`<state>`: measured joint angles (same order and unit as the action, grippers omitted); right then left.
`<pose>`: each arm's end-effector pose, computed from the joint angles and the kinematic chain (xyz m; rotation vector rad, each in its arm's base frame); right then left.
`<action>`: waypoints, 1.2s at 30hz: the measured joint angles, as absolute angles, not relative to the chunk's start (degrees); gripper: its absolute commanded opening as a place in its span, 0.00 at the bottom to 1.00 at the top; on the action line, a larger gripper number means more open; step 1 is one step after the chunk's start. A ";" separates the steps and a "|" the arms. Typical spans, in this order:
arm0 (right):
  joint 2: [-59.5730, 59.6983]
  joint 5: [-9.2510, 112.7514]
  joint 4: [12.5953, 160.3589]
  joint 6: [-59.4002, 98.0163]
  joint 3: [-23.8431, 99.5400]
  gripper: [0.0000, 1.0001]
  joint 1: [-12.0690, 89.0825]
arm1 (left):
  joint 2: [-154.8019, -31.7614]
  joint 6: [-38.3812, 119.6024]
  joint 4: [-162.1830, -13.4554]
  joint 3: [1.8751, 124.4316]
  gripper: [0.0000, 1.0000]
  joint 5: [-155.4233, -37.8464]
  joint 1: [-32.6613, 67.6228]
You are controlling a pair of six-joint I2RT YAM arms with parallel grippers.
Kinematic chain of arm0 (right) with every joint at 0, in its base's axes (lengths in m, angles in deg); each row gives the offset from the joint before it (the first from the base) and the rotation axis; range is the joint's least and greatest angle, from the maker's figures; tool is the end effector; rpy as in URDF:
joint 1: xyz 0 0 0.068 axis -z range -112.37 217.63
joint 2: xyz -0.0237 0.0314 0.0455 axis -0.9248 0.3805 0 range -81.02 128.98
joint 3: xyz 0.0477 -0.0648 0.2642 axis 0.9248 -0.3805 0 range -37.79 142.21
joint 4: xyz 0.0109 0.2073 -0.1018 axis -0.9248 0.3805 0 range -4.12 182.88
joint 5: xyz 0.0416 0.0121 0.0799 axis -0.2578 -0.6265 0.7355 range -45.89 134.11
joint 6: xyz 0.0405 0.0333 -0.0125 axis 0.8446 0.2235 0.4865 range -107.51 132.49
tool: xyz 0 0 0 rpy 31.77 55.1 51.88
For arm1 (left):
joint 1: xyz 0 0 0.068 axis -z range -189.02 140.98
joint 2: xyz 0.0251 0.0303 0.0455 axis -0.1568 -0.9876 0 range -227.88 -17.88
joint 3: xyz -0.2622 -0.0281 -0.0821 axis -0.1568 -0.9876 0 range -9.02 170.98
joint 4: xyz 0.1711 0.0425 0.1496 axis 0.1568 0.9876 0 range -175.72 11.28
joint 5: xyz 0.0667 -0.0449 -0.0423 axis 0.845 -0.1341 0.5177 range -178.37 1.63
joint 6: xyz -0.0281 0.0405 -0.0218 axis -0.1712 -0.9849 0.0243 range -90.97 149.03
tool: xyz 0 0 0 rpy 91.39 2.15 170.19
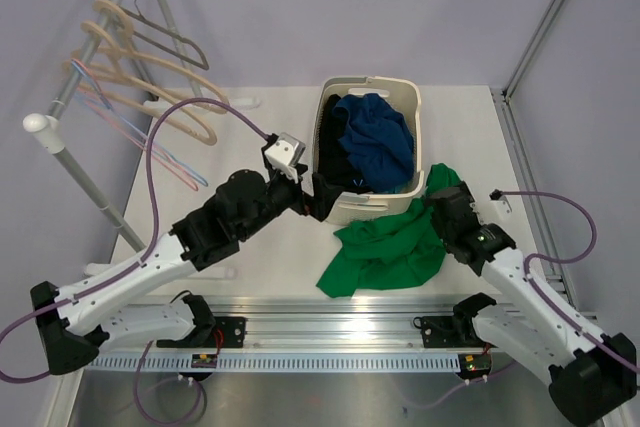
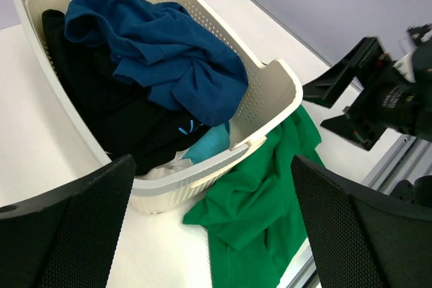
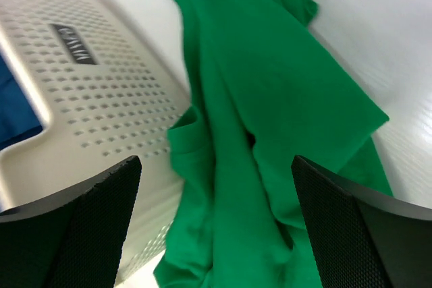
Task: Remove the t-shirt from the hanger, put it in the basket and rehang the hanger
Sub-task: Place the T-shirt in the bin.
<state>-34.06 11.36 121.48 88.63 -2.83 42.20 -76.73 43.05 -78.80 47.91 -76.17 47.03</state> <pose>0.1236 0.0375 0.2467 1.1891 1.9142 0.2570 0.1198 -0.1646 0.3785 0.4830 1.7087 -0.7145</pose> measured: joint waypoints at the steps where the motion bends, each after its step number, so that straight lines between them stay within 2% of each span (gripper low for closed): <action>1: -32.35 11.38 121.61 90.42 -2.87 1.00 42.20 | -75.61 43.18 -78.99 47.01 0.99 -76.10 47.10; 8: -21.88 12.49 118.77 100.54 -3.94 1.00 42.20 | -65.32 44.87 -80.59 37.51 0.99 -75.69 47.78; 13: -21.47 12.71 112.67 105.75 -9.34 0.94 42.20 | -58.98 45.63 -82.14 28.50 0.99 -72.30 47.84; 22: -18.67 12.27 108.86 109.94 -11.50 0.95 42.20 | -51.00 45.87 -86.69 23.28 0.99 -67.23 47.89; 24: -16.84 12.03 108.97 110.49 -10.45 0.88 42.20 | -50.82 45.98 -87.34 23.10 0.99 -66.86 47.89; 25: -16.20 11.92 109.04 110.75 -10.04 0.61 42.20 | -50.85 46.00 -87.63 23.10 0.99 -66.79 47.89; 26: -15.87 11.77 109.10 110.93 -9.93 0.27 42.20 | -50.87 46.02 -87.93 23.08 0.99 -66.68 47.89; 27: -16.05 11.71 109.45 112.04 -10.04 0.01 42.20 | -50.96 46.02 -88.20 23.04 0.99 -66.55 47.89; 29: -18.89 11.49 109.48 114.58 -11.70 0.00 42.20 | -50.80 46.11 -88.79 22.62 0.99 -65.83 47.89; 32: -29.40 8.36 113.26 114.99 -13.43 0.00 42.20 | -49.84 46.31 -89.38 21.22 0.99 -64.41 47.89; 36: -43.98 0.54 118.09 104.22 -7.74 0.00 42.20 | -47.76 46.53 -89.51 19.78 0.99 -63.29 47.89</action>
<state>-43.98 0.54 118.09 104.22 -7.74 42.20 -47.76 46.53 -89.51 19.78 -63.29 47.89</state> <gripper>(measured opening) 0.048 0.987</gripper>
